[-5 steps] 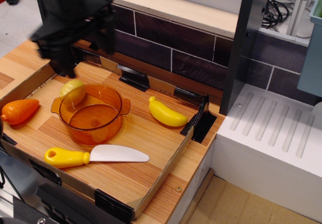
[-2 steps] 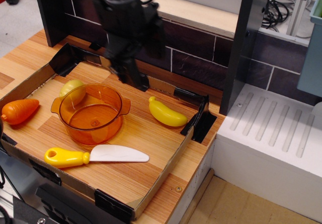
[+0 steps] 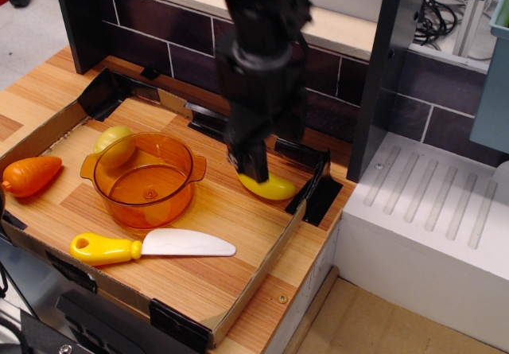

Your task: Put banana in pot

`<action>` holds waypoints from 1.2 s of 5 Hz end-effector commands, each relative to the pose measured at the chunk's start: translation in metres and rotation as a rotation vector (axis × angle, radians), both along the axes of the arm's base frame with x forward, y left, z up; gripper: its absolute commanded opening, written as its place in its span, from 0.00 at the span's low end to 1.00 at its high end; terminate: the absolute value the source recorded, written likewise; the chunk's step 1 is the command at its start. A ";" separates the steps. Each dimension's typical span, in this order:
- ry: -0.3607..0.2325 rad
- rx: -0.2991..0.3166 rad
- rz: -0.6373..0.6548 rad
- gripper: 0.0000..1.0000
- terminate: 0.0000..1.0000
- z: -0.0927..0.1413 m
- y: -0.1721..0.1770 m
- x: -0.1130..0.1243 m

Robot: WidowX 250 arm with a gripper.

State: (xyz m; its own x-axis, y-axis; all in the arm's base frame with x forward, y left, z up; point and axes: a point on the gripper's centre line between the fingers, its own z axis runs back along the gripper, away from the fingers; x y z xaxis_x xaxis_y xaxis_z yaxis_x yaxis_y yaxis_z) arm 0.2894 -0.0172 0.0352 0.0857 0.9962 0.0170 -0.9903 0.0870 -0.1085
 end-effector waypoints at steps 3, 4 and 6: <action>0.006 0.059 0.012 1.00 0.00 -0.025 0.010 -0.001; 0.028 0.073 0.012 1.00 0.00 -0.037 0.012 -0.001; -0.002 0.071 0.024 0.00 0.00 -0.026 0.015 0.002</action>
State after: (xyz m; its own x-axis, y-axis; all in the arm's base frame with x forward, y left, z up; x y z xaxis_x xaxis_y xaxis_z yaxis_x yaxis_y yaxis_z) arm 0.2831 -0.0105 -0.0003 0.0586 0.9946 0.0855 -0.9954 0.0648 -0.0710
